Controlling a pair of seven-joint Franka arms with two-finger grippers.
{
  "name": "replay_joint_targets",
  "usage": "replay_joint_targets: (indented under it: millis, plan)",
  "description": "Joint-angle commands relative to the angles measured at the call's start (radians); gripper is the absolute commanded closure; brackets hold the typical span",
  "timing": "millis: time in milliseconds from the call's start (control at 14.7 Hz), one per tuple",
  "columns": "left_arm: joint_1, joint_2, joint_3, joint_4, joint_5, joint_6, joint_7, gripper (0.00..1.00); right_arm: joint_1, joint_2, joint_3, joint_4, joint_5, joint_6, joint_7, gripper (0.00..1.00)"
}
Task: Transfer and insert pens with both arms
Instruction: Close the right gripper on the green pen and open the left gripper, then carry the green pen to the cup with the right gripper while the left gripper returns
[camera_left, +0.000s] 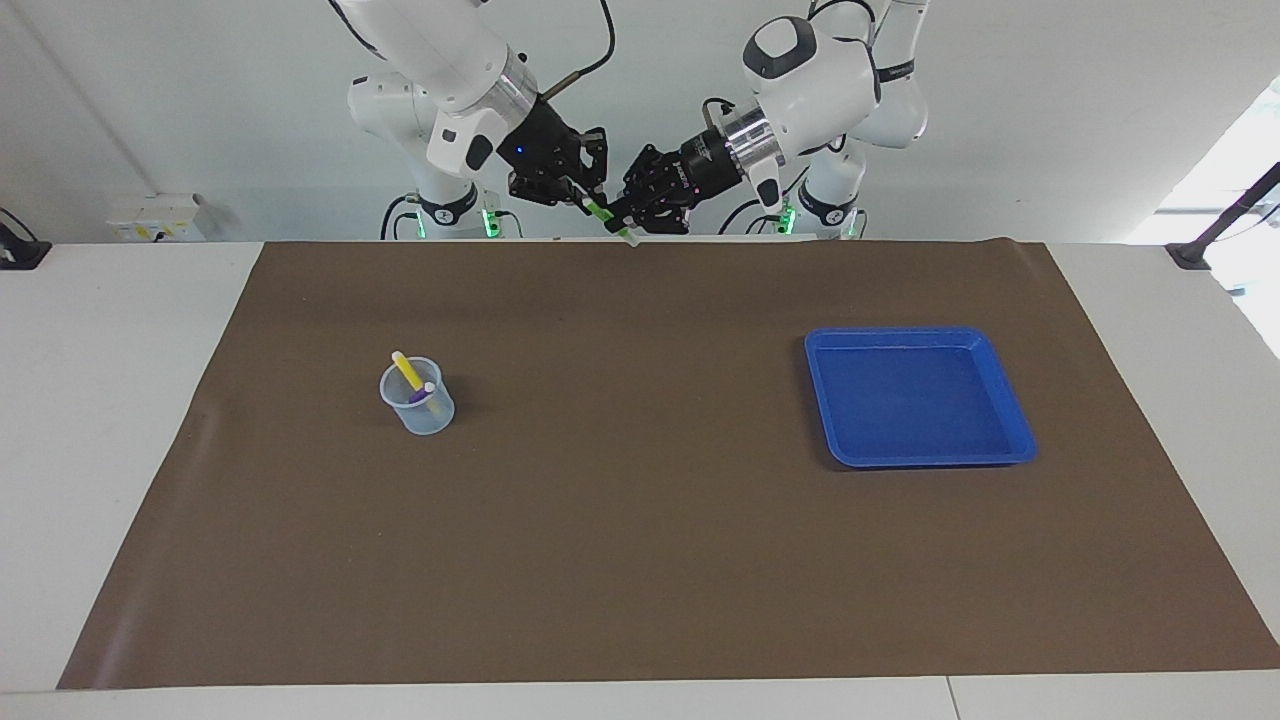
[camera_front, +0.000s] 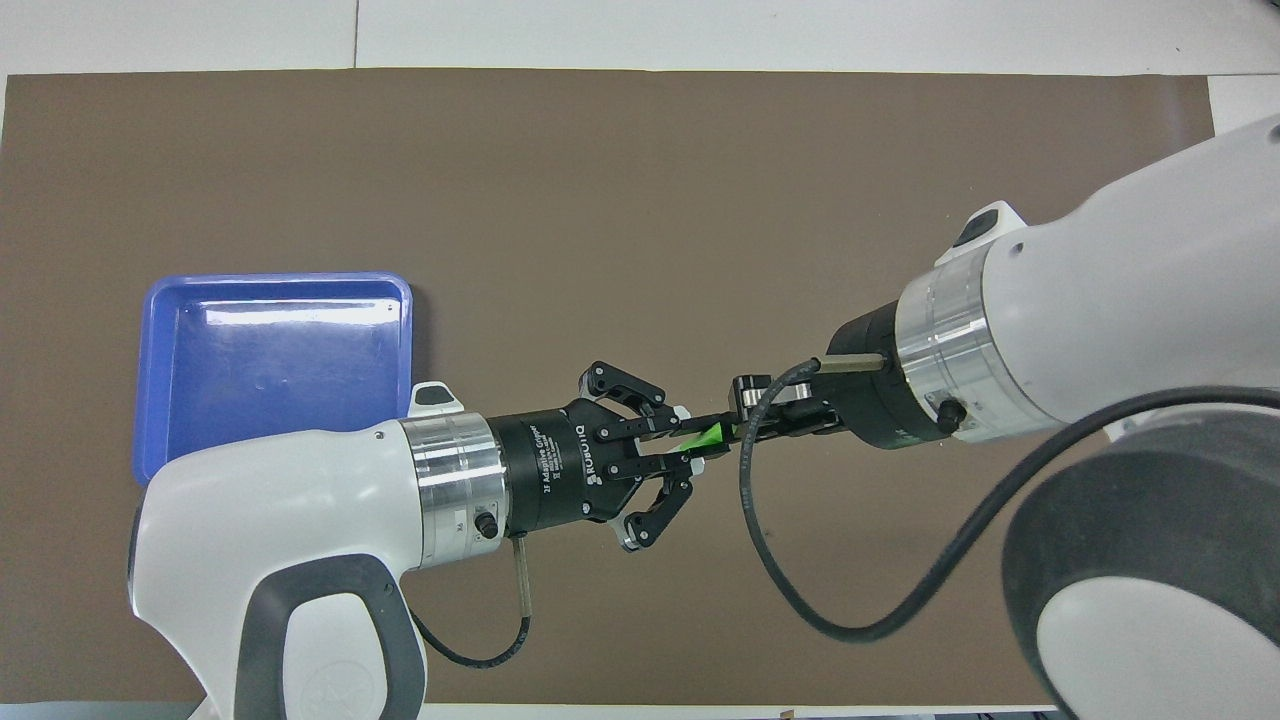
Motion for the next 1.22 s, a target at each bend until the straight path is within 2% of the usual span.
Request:
replay_joint_targets:
  millis: [0, 68, 272, 407, 475, 679, 1018, 1154]
  plan:
    - [-0.004, -0.036, 0.005, -0.036, -0.026, 0.024, 0.02, 1.0, -0.012, -0.016, 0.01, -0.015, -0.053, 0.01, 0.009, 1.0]
    - [-0.004, -0.035, 0.005, -0.036, -0.026, 0.028, 0.02, 0.02, -0.014, -0.016, 0.008, -0.015, -0.068, 0.01, 0.003, 1.0]
    - [-0.006, -0.036, 0.005, -0.036, -0.026, 0.033, 0.014, 0.0, -0.017, -0.016, -0.001, -0.023, -0.1, 0.048, 0.0, 1.0]
    - [-0.004, -0.036, 0.006, -0.036, -0.026, 0.029, 0.007, 0.0, -0.018, -0.02, -0.004, -0.047, -0.177, 0.077, -0.003, 1.0]
    - [-0.004, -0.036, 0.008, -0.039, -0.024, 0.029, 0.007, 0.0, -0.018, -0.04, -0.004, -0.081, -0.227, 0.085, -0.024, 1.0]
    - [0.014, -0.05, 0.011, -0.067, -0.023, 0.026, 0.01, 0.0, -0.023, -0.103, -0.018, -0.23, -0.35, 0.206, -0.154, 1.0]
    - [0.114, -0.05, 0.011, -0.079, 0.0, 0.013, 0.013, 0.0, -0.023, -0.137, -0.159, -0.337, -0.424, 0.295, -0.432, 1.0]
    - [0.137, -0.042, 0.011, -0.075, 0.124, -0.011, 0.02, 0.0, -0.023, -0.141, -0.214, -0.368, -0.427, 0.324, -0.527, 1.0]
